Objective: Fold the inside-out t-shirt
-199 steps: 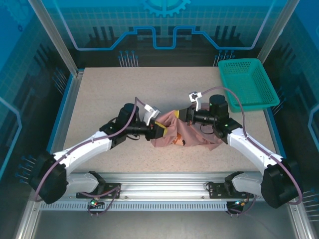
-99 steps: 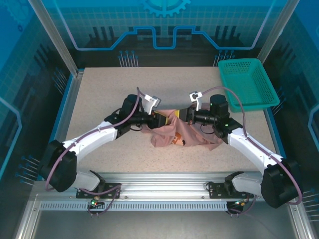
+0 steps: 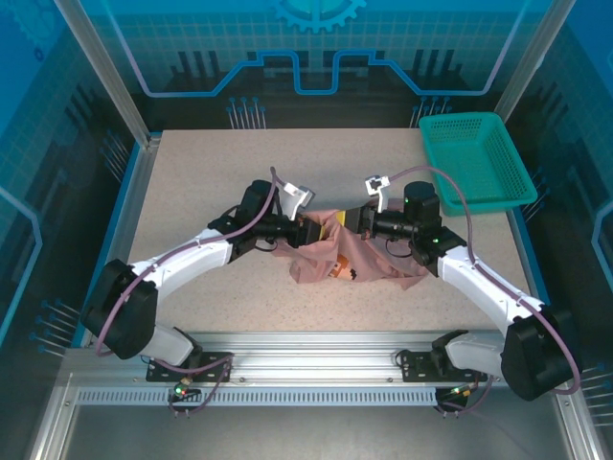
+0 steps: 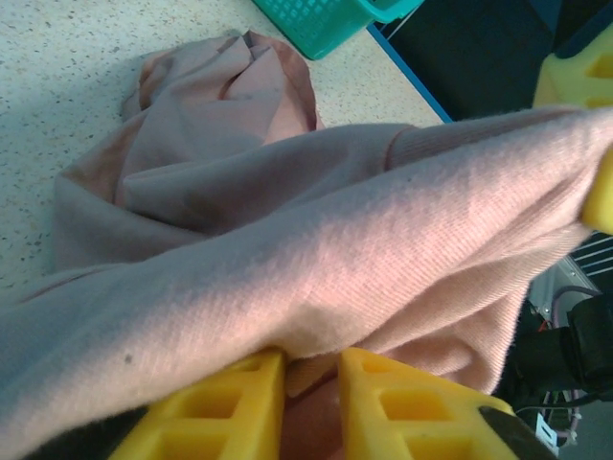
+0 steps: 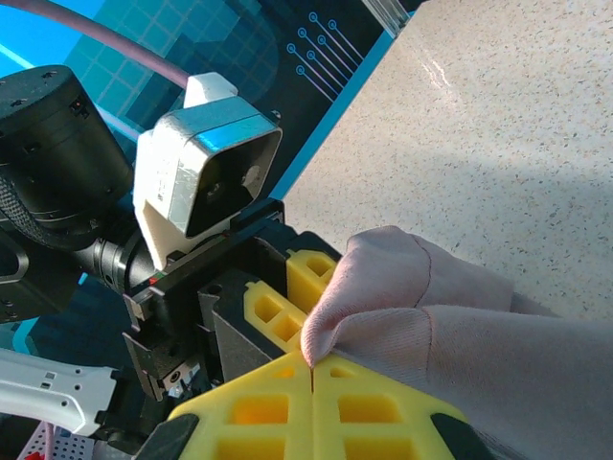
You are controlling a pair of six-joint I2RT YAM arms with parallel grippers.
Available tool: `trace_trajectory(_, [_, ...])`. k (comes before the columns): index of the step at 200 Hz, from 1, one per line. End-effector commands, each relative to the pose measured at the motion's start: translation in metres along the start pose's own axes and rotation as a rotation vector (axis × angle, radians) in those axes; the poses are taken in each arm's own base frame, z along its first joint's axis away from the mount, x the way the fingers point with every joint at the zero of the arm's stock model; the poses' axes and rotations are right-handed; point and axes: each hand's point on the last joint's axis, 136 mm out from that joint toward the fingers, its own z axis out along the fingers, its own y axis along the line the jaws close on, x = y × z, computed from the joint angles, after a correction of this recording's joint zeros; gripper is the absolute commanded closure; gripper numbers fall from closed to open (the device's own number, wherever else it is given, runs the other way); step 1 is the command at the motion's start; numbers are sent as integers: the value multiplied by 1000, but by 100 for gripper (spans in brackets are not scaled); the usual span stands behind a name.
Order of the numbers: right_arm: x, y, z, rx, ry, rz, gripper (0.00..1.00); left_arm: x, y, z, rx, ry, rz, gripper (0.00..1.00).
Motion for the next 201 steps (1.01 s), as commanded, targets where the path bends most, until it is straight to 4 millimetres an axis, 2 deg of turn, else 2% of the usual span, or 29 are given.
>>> trace_trajectory(1, [-13,5,-4,-10,-39,-19,100,-12,-17,-1,71,-14,42,84])
trace_trajectory(28, [-13,4,-6,0,-45,-23,100,-13,-23,-3,94,-9,44,100])
trace_trajectory(74, [-8,-19,-10,160,-34,-40,100,-28,-49,-29,141,-95,56,100])
trace_trajectory(90, [-5,-19,-8,186,-11,-67,100,-36,-55,-38,138,-130,51,100])
trace_trajectory(106, [1,-23,-7,237,26,-95,94,-42,-58,-45,126,-153,39,100])
trace_trajectory(119, [8,-34,-10,316,68,-113,84,-48,-61,-50,118,-163,26,100])
trace_trajectory(121, [0,-30,-12,329,57,-132,82,-49,-62,-51,118,-164,23,100])
trace_trajectory(139, [-3,-34,-23,417,81,-195,68,-53,-61,-55,89,-163,-20,100])
trace_trajectory(170, [0,-21,-36,457,103,-355,56,-49,-44,-61,-52,-91,-168,100])
trace_trajectory(183, [8,-4,-32,387,120,-430,53,-44,-40,-62,-94,-50,-209,100])
trace_trajectory(201, [20,19,-19,266,127,-478,51,-42,-46,-64,-94,-19,-230,100])
